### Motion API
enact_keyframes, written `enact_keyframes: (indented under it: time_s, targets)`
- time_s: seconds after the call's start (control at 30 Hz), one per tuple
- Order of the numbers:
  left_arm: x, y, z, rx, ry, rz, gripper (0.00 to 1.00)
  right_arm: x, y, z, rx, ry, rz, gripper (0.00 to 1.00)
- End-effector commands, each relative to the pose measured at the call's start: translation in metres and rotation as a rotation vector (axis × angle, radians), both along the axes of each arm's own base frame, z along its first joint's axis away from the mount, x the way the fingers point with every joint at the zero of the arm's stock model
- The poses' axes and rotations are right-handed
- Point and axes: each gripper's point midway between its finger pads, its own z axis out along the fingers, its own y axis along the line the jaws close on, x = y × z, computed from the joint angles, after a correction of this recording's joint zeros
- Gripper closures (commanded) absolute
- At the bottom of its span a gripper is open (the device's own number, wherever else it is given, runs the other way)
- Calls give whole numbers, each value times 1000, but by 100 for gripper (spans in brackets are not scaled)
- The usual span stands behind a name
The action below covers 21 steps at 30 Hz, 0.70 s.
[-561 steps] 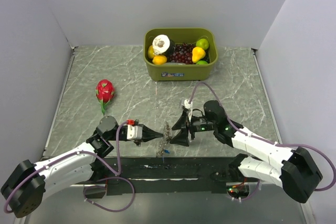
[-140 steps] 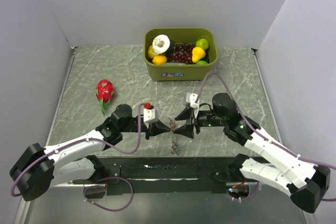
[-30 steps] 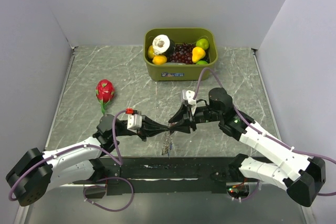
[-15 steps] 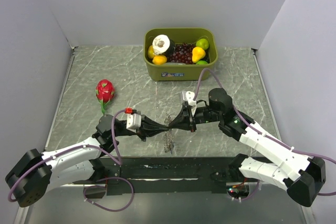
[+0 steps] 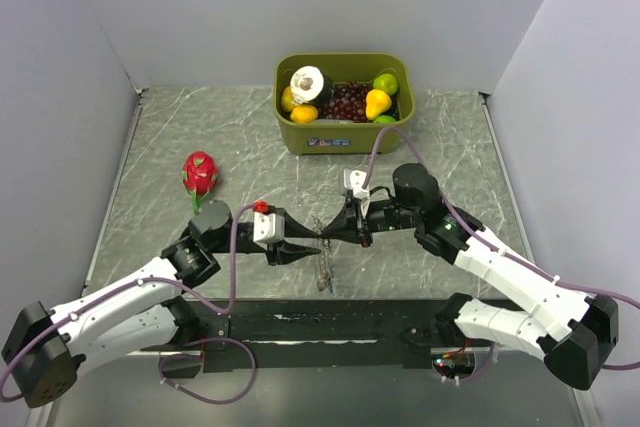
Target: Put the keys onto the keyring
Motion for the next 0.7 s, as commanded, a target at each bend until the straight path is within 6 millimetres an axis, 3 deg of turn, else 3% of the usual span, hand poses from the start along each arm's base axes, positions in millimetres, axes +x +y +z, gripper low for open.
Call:
enact_keyframes:
  time_s: [0.0, 0.07, 0.13, 0.17, 0.23, 0.27, 0.33, 0.67]
  targets:
    - [16, 8, 20, 77, -90, 88, 54, 2, -3, 1, -49, 9, -6, 100]
    - [20, 8, 24, 118, -108, 90, 51, 4, -3, -1, -64, 7, -11, 100]
    - [21, 8, 5, 213, -51, 82, 50, 6, -3, -5, -86, 10, -19, 100]
    - [23, 6, 14, 218, -72, 76, 51, 8, -4, -4, -91, 8, -24, 100]
    - [25, 4, 3, 275, -34, 59, 51, 9, -3, -8, -106, 16, -22, 100]
    - [27, 1, 7, 277, -41, 58, 53, 9, -3, -7, -106, 14, -24, 100]
    - [28, -1, -2, 318, -15, 39, 54, 10, -3, -8, -106, 12, -27, 100]
    - [21, -11, -13, 373, 10, -69, 60, 11, -4, -10, -106, 14, -37, 100]
